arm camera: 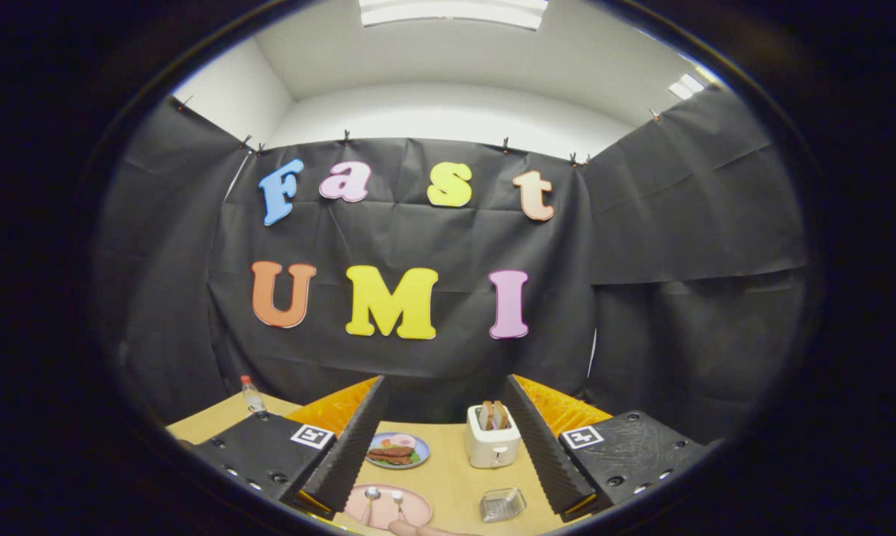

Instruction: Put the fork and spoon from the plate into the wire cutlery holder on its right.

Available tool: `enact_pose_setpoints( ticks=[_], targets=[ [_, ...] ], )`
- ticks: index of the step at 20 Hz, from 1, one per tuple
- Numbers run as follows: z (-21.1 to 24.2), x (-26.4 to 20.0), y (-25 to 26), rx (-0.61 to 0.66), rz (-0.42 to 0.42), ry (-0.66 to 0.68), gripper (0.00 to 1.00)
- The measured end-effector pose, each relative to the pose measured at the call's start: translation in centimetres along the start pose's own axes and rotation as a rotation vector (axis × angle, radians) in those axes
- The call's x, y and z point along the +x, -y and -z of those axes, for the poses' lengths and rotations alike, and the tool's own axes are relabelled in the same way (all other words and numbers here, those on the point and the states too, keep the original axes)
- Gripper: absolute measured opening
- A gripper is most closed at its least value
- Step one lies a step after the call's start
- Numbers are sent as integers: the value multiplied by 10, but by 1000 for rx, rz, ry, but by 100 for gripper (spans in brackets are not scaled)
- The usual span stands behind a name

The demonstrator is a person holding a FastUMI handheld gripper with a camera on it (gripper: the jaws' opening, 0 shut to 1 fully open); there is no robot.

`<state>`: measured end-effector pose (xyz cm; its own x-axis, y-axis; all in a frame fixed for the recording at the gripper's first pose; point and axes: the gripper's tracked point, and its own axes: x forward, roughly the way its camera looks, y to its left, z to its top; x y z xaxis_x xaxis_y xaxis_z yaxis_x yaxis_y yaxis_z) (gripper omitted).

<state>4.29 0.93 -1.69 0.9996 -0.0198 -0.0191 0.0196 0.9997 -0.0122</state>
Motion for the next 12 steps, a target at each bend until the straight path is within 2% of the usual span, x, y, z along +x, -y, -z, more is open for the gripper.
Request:
enact_pose_setpoints(
  ticks=[6, 12],
  targets=[
    [61, 29, -19, -31, -20, -91, 95],
    [163, 54, -47, -93, -49, -246, 95]
  ],
)
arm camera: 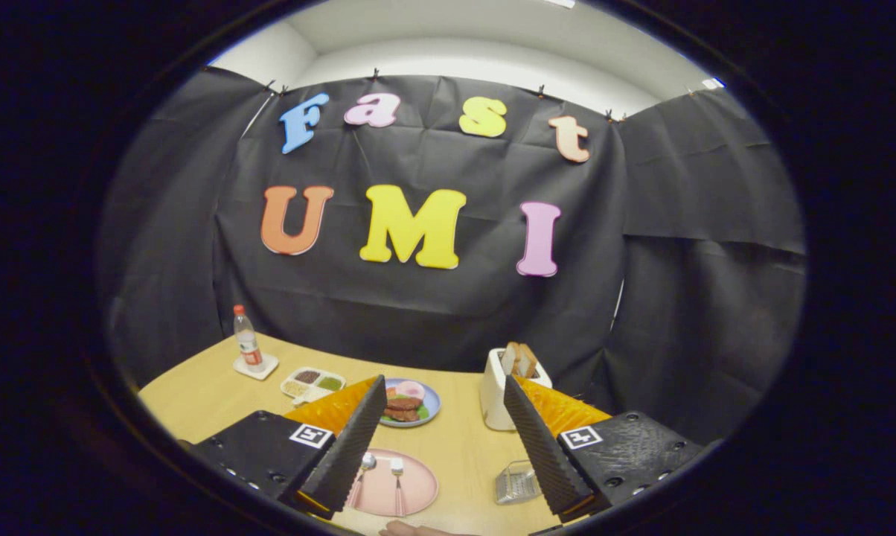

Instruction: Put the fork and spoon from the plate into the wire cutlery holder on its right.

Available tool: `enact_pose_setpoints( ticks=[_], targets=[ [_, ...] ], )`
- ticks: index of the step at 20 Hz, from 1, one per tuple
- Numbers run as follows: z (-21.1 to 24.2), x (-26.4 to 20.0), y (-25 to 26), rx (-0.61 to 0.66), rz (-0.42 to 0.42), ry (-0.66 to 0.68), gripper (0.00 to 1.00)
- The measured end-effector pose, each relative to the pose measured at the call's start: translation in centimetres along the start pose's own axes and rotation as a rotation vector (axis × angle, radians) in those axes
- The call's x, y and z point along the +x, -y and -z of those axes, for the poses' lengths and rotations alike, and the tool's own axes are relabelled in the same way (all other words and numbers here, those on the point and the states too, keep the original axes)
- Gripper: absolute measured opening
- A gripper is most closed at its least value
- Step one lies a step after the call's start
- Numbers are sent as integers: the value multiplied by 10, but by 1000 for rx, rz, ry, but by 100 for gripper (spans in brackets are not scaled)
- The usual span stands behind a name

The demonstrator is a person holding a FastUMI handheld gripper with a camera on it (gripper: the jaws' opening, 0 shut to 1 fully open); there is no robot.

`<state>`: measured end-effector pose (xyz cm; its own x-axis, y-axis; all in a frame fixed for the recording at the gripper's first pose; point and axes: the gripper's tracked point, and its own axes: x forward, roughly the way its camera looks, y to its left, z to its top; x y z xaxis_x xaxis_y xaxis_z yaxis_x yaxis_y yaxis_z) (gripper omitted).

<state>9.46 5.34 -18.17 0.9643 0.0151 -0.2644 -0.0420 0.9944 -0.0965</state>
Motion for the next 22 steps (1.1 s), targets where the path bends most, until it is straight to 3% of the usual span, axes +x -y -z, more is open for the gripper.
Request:
enact_pose_setpoints(
  ticks=[8, 15, 16, 22],
  targets=[
    [134, 47, -35, -107, -35, -230, 95],
    [242, 72, -60, -99, -140, -494, 93],
    [254, 75, -60, -92, -153, -531, 90],
    [290, 90, -66, -23, -193, -685, 54]
  ],
)
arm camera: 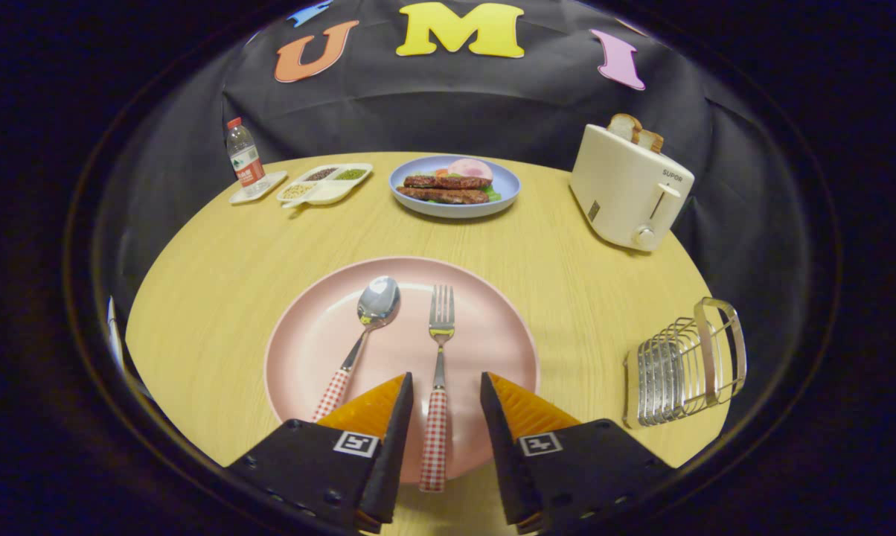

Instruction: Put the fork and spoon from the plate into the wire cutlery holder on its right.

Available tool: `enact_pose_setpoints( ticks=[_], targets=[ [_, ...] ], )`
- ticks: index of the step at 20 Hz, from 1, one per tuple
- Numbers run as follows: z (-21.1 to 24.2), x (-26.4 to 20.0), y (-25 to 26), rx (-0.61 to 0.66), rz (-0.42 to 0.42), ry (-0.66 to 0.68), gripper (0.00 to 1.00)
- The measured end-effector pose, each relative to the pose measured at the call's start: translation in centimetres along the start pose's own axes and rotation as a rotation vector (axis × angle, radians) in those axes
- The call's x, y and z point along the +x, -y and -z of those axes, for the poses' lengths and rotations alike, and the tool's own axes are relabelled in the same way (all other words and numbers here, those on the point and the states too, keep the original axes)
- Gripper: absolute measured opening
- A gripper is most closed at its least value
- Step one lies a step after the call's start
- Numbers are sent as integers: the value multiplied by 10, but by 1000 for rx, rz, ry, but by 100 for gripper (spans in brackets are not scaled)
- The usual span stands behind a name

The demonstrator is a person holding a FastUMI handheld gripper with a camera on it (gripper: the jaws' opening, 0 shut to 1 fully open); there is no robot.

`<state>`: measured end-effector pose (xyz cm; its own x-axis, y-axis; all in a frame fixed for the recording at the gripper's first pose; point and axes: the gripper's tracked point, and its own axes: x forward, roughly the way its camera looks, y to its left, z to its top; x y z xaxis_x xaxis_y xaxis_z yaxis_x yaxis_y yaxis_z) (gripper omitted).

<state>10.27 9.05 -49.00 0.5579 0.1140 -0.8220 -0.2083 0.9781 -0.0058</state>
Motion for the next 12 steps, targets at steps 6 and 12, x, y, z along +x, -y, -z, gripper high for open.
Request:
enact_pose_setpoints(
  ticks=[6, 12],
  targets=[
    [10, -3, -9, 1, -23, -47, 20],
    [0, -16, -9, -6, -13, -46, 6]
  ],
)
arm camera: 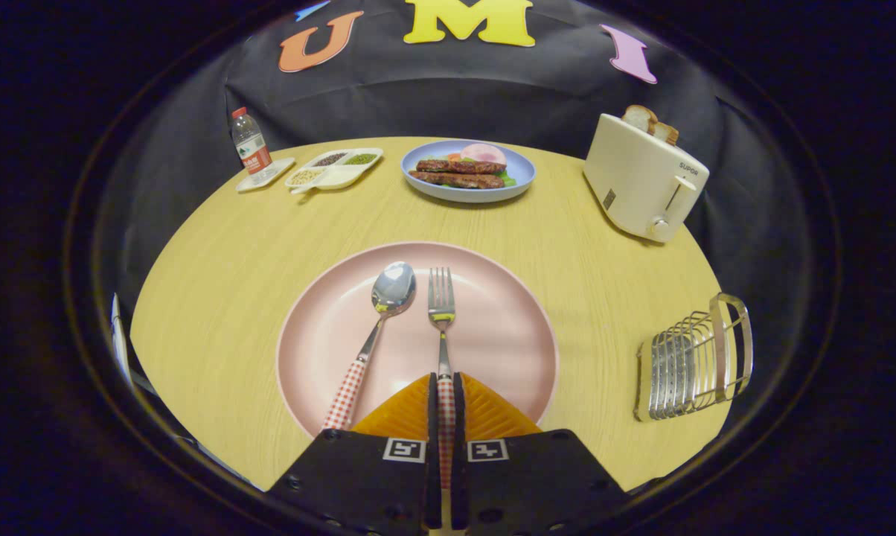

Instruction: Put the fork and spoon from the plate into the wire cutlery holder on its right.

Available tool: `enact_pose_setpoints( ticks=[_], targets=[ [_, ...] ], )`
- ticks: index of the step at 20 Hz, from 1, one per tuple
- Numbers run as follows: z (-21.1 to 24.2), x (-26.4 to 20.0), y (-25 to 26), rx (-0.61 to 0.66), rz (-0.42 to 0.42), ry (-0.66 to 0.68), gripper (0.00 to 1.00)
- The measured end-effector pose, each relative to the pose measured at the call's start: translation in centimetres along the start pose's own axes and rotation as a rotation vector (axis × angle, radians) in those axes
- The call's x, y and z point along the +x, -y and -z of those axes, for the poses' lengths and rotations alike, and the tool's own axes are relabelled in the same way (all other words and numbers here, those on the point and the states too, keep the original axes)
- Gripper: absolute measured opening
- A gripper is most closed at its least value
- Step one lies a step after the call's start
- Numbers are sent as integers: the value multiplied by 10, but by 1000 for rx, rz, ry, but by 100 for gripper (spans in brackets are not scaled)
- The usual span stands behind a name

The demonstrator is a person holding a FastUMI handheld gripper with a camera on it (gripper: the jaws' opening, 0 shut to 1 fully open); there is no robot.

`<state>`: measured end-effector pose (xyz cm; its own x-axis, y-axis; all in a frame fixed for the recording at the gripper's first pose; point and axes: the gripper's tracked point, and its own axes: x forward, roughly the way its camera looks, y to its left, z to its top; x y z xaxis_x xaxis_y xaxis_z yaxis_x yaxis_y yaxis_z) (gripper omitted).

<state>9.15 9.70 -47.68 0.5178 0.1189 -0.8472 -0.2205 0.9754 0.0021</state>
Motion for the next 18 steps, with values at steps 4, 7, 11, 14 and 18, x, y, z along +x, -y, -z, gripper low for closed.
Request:
enact_pose_setpoints(
  ticks=[4, 7, 11, 14, 18],
  targets=[
    [-10, -27, 10, 19, 6, 12, 6],
    [-19, -53, 28, 36, 27, 28, 5],
    [-28, -94, 65, 32, 61, 32, 6],
    [-33, -123, 93, 65, 85, 30, 6],
    [-21, -148, 134, 127, 104, -46, 5]
  ],
)
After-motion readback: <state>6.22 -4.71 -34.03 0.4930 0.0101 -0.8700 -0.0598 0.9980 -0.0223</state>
